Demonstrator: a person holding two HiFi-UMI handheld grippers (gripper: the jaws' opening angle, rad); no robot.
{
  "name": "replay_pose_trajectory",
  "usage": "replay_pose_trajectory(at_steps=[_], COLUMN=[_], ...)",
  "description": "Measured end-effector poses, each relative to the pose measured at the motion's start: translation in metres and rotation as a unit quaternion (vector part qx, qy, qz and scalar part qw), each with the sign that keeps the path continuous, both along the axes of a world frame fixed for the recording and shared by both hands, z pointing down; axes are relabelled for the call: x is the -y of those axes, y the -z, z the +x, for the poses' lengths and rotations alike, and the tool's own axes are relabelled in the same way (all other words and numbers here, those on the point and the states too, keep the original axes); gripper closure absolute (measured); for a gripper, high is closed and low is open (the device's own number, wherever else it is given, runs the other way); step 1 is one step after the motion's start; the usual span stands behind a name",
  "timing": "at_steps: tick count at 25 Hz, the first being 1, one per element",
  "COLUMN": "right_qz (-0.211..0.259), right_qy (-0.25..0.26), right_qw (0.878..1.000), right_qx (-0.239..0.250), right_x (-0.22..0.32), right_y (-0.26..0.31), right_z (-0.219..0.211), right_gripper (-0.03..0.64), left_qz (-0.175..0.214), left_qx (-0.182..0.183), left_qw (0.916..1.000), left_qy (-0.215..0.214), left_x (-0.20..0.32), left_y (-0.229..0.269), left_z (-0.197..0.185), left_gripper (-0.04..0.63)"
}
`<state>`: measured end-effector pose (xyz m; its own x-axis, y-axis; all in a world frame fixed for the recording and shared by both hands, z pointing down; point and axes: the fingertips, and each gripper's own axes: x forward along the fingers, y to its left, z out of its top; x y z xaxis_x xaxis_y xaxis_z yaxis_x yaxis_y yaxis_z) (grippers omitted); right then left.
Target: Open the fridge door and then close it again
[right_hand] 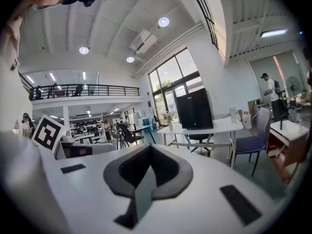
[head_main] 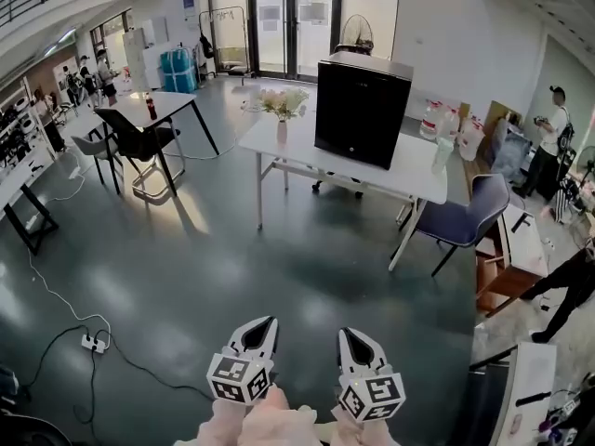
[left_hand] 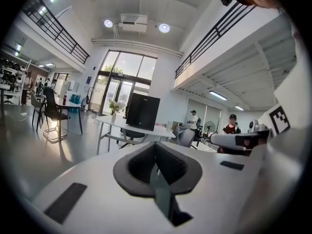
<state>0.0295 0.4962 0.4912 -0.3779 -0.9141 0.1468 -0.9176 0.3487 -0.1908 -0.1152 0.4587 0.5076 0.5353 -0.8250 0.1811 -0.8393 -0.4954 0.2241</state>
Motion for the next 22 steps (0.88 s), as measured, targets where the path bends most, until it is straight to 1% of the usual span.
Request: replay_pose_trajectory(at_steps=[8, 12, 17, 22], right_qz=[-0.002, -0.004, -0.012, -0.017], right_qy=[0.011, 0.010, 0.008, 0.006], right_qw=[1.000, 1.000, 1.000, 1.000], right_qx=[0.001, 0.005, 0.009, 0.012], right_x=[-0.010, -0.004, 0.012, 0.044], right_y=[-0.006, -0.006, -0.011, -0.013], right_z=[-0.002, 0.003, 0.005, 0.006], right_gripper=[0.609, 0.609, 0.609, 0.609], left_qz=[-0.006, -0.004, -0.001, -0.003], left_qx=[-0.003, -0.003, -0.004, -0.002], left_qw=[0.9999, 0.9999, 0.9998, 0.9998], left_qy=[-0.010, -0.016, -0.018, -0.020], left_x=[-0.008, -0.003, 0.015, 0.048], left_y=[-0.010, -0.007, -0.007, -0.010], left_z=[0.014, 0.022, 0.027, 0.029], left_gripper=[0.584, 0.584, 0.584, 0.584])
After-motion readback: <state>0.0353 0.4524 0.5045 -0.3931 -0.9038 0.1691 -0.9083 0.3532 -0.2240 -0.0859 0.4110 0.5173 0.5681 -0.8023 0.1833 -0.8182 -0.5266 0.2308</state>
